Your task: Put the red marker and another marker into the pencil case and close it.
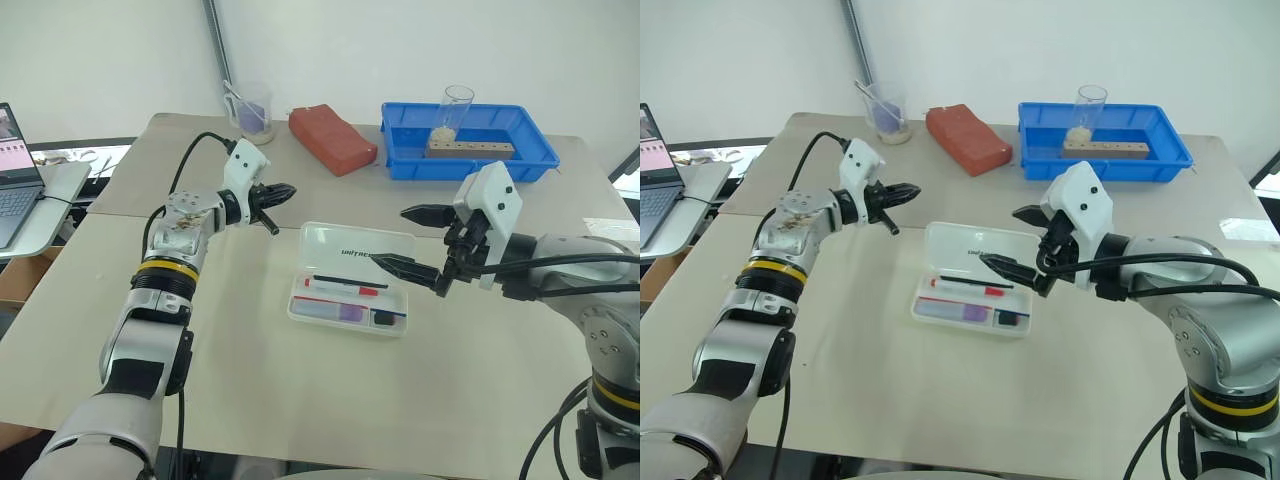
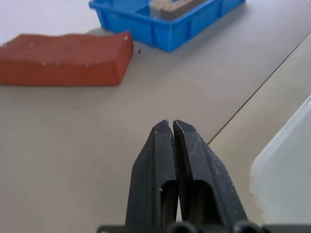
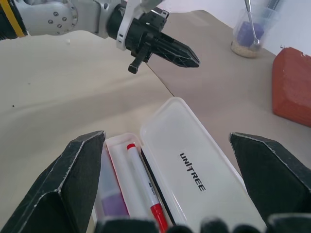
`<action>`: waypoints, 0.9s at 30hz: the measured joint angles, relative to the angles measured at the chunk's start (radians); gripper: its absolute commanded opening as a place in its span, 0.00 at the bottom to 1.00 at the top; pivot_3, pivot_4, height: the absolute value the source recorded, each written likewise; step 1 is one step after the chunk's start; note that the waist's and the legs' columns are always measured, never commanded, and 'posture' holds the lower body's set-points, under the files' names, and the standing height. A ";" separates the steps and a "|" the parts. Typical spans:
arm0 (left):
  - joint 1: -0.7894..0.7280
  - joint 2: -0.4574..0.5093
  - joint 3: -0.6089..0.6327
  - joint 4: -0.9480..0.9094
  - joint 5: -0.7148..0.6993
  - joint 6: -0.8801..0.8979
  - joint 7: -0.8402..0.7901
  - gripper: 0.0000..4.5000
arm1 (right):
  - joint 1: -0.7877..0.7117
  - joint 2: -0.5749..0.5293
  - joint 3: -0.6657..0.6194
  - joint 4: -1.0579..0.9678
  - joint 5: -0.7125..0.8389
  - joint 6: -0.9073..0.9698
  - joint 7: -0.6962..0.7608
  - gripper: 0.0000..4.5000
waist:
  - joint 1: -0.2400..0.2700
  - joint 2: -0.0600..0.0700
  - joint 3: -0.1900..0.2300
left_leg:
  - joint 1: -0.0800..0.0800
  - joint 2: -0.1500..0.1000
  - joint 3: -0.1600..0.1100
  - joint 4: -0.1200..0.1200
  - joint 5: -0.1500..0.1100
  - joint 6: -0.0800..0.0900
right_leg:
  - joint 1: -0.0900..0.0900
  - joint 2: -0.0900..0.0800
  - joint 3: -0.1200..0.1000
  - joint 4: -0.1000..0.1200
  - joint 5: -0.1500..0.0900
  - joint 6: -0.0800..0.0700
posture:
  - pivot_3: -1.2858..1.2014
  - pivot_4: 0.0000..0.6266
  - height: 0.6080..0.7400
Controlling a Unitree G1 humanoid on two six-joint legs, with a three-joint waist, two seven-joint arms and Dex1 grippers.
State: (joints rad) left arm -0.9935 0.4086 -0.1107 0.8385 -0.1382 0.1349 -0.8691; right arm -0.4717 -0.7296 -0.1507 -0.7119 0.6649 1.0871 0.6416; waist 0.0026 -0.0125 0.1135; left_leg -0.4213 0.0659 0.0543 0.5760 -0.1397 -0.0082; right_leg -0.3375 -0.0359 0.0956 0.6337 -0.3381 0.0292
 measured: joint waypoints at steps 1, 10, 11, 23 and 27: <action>-0.016 -0.008 -0.011 0.036 0.019 -0.006 -0.008 0.01 | -0.002 0.000 -0.009 -0.009 0.015 0.011 -0.013 1.00 | 0.000 0.000 0.000 | 0.000 0.000 0.000 0.000 0.000 0.000 | 0.000 0.000 0.000 0.000 0.000 0.000 | 0.52 0.24 1.00; -0.045 -0.053 -0.044 0.188 0.075 -0.019 -0.165 0.01 | -0.032 0.001 -0.024 -0.052 0.111 0.069 -0.102 1.00 | -0.004 0.000 0.000 | -0.001 0.000 -0.001 0.000 0.000 0.000 | -0.001 0.000 -0.001 0.001 0.000 0.000 | 0.52 0.24 1.00; -0.051 -0.053 -0.042 0.187 0.074 -0.012 -0.190 0.01 | -0.031 0.000 -0.025 -0.052 0.117 0.069 -0.108 1.00 | -0.004 0.000 0.000 | -0.001 0.000 -0.001 0.000 0.000 0.000 | -0.001 0.000 -0.001 0.001 0.000 0.000 | 0.52 0.24 1.00; 0.086 0.057 -0.079 -0.206 0.028 0.140 -0.530 0.01 | -0.015 -0.069 -0.025 -0.021 0.147 0.036 -0.069 1.00 | -0.018 0.002 -0.001 | 0.000 0.001 -0.001 -0.001 0.000 0.000 | 0.000 0.001 0.000 0.001 0.000 0.000 | 0.52 0.24 1.00; 0.212 0.112 -0.151 -0.422 0.028 0.167 -0.597 0.01 | 0.014 -0.121 -0.016 -0.005 0.161 0.029 -0.004 1.00 | -0.017 0.002 -0.001 | 0.000 0.001 -0.001 -0.001 0.000 0.000 | 0.001 0.001 0.000 0.000 0.000 -0.001 | 0.52 0.24 1.00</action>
State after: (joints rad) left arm -0.7814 0.5202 -0.2614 0.4167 -0.1103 0.3019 -1.4660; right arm -0.4574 -0.8505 -0.1668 -0.7166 0.8262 1.1165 0.6373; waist -0.0141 -0.0108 0.1127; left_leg -0.4212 0.0672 0.0532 0.5753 -0.1396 -0.0081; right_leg -0.3369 -0.0351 0.0952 0.6341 -0.3380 0.0286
